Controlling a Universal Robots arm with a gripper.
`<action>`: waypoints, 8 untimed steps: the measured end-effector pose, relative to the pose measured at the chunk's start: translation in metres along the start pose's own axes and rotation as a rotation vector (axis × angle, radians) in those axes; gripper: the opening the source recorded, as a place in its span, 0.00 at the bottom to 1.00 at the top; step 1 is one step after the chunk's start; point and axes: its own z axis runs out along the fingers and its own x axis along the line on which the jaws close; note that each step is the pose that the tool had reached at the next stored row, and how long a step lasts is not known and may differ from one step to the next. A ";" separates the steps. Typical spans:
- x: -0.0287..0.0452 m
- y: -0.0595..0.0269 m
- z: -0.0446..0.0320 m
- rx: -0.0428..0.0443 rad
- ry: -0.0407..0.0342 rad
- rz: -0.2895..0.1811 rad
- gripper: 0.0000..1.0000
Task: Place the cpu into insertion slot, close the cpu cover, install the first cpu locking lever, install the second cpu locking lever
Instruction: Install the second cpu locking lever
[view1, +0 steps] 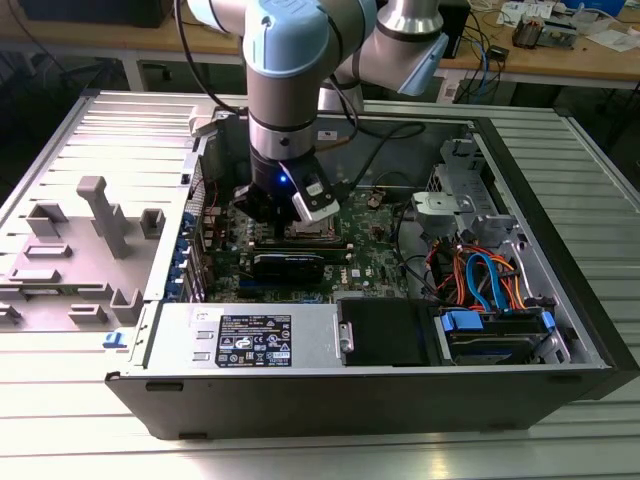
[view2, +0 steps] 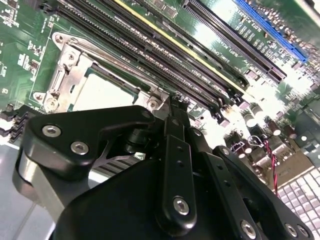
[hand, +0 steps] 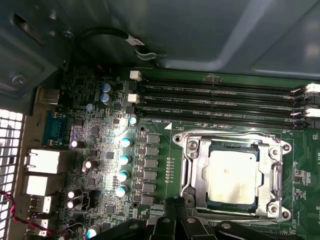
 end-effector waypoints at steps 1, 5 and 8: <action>0.0000 0.0001 -0.0012 0.0000 0.0000 0.000 0.11; 0.0002 0.0006 -0.0065 -0.0001 0.0000 0.000 0.11; 0.0002 0.0008 -0.0082 -0.0003 -0.0001 0.000 0.11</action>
